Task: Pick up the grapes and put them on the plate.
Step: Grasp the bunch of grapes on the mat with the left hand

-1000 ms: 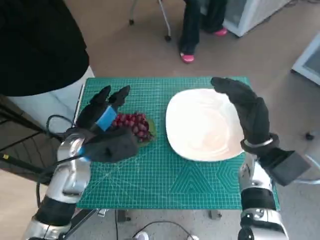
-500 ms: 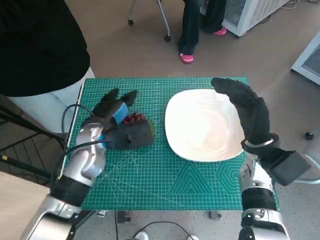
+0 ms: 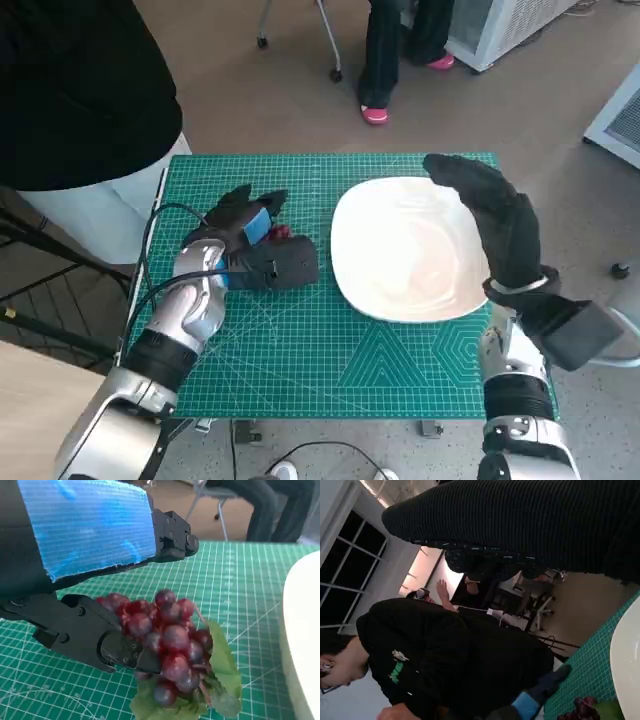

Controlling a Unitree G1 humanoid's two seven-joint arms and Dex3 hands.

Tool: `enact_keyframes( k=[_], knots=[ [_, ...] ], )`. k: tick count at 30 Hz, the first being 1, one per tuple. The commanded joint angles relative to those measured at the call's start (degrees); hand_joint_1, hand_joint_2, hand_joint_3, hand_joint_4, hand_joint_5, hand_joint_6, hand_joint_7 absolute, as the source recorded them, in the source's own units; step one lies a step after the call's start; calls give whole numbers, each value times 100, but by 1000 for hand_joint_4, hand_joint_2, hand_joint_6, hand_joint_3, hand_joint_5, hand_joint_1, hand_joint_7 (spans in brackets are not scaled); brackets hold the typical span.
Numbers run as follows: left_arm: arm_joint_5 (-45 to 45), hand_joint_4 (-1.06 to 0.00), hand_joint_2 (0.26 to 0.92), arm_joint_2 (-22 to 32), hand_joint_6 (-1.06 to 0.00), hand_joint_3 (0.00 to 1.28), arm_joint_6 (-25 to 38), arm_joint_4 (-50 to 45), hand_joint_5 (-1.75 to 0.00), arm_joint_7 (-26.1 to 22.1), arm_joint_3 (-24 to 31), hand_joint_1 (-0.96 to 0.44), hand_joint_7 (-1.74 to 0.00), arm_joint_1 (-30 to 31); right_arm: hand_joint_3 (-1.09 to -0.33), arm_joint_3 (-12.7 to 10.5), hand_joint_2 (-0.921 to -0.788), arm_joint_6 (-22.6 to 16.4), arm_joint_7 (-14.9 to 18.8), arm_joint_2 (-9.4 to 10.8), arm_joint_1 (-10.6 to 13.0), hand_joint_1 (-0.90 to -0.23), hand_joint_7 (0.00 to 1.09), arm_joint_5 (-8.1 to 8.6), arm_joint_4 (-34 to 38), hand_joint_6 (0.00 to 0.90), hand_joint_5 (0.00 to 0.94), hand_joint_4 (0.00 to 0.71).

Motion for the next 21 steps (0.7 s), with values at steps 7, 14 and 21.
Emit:
enact_keyframes(
  k=[7, 14, 21],
  knots=[
    [-160, -53, 796, -189, -234, 0, -438, 1143, -6, 444, -142, -393, -8, -389, -510, -1, -921, 49, -12, -56, 74, -488, 1, -32, 24, 318, 0, 335],
    [-217, -59, 796, -281, -243, 0, -654, 1842, -4, 633, -260, -388, -9, -607, -510, 13, -921, 51, -43, -44, 87, -490, 1, -49, -6, 318, 1, 338],
    [-232, -71, 796, -336, -253, 0, -679, 2158, -6, 681, -340, -374, -9, -731, -513, 24, -921, 63, -75, -50, 105, -487, 1, -61, -43, 318, 1, 338]
  ],
)
